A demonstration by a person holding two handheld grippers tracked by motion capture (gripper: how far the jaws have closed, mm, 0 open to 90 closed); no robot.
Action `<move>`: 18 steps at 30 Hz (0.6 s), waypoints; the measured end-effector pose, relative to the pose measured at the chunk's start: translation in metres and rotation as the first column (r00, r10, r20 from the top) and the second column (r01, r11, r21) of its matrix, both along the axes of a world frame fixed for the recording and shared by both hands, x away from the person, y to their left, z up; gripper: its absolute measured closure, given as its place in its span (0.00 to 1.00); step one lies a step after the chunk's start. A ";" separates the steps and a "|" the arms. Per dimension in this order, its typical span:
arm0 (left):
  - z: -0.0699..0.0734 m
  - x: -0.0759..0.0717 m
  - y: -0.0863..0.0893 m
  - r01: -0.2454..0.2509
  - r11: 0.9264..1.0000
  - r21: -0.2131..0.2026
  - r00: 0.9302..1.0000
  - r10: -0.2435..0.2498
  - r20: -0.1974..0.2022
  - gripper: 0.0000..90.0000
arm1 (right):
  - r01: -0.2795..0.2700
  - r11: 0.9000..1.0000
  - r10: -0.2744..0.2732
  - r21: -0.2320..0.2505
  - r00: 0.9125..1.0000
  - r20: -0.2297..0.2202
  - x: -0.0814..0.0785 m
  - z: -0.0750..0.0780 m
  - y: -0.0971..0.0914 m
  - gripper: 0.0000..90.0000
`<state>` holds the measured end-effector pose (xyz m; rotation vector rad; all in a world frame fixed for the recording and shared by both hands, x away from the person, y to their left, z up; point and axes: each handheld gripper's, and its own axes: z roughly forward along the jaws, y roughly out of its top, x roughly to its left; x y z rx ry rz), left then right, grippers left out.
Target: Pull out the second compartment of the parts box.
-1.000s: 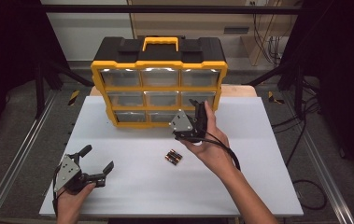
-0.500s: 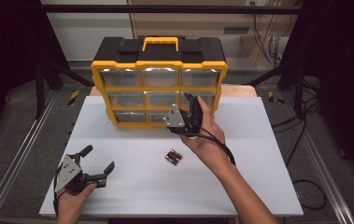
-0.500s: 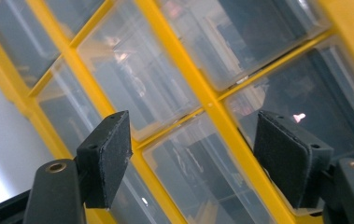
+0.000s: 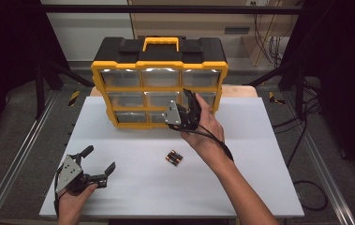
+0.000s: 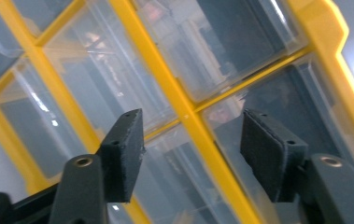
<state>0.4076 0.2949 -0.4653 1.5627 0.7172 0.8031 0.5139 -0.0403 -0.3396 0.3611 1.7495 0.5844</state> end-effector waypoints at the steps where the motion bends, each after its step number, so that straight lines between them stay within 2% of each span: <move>1: 0.000 0.000 0.000 0.000 1.000 0.000 1.000 0.000 0.000 0.01 | 0.005 1.000 -0.005 -0.002 1.000 0.005 0.001 0.000 0.001 0.47; 5: 0.000 0.000 0.000 -0.001 1.000 -0.001 1.000 0.001 0.000 0.01 | 0.017 1.000 -0.016 -0.017 0.999 0.033 0.002 0.003 0.003 0.50; 7: 0.000 0.000 0.001 -0.004 1.000 -0.004 1.000 0.004 0.002 0.01 | 0.028 0.999 -0.026 -0.024 0.997 0.072 0.003 0.007 0.006 0.53; 9: 0.001 -0.001 0.002 -0.005 1.000 -0.004 1.000 0.005 0.002 0.01 | 0.032 0.998 -0.027 -0.045 0.995 0.097 0.004 0.008 0.008 0.55; 11: 0.001 -0.001 0.002 -0.005 1.000 -0.004 1.000 0.005 0.002 0.01 | 0.036 0.998 -0.031 -0.055 0.994 0.103 0.004 0.009 0.009 0.55; 12: 0.000 -0.001 0.002 -0.005 1.000 -0.004 1.000 0.005 0.001 0.01 | 0.040 0.997 -0.031 -0.073 0.992 0.124 0.006 0.011 0.013 0.56; 18: 0.000 0.000 0.001 -0.005 1.000 0.002 1.000 0.005 0.000 0.01 | 0.058 0.990 -0.034 -0.131 0.983 0.181 0.010 0.018 0.020 0.60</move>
